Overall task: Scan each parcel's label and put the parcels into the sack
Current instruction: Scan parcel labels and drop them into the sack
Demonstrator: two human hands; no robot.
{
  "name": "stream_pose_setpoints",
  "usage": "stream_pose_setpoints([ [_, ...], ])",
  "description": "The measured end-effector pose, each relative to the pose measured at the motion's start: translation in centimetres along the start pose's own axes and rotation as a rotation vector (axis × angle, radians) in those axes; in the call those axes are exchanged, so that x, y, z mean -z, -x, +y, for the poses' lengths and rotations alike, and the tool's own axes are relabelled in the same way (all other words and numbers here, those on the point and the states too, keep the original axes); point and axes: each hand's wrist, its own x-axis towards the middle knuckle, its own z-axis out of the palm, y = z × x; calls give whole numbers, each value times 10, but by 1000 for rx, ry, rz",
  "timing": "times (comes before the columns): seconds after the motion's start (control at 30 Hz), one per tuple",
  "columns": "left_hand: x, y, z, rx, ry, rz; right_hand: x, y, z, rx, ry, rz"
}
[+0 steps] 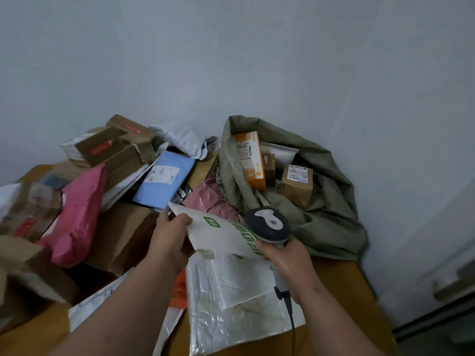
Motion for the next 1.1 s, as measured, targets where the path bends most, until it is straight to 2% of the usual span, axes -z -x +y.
stream_pose_setpoints([
  [0.2,40,33,26,139,119,-28,-28,39,-11,123,-38,28],
  [0.33,55,58,44,142,150,-119,-46,60,-17,224,33,50],
  [0.47,64,71,56,76,93,-221,-63,73,-17,326,-27,177],
  [0.6,80,73,58,-119,30,-259,-68,76,-19,195,-202,259],
  [0.67,89,69,54,-264,-101,-155,-66,71,-20,109,-289,284],
  [0.73,100,65,47,-337,-274,-30,-60,67,-21,44,-381,281],
  [0.8,109,65,35,-279,-371,35,-55,63,-22,-20,-450,242],
  [0.97,114,56,0,-75,-334,-159,-45,54,-22,-82,-496,112],
  [1.1,107,51,-9,-31,-273,-95,-32,43,-21,-78,-462,106],
])
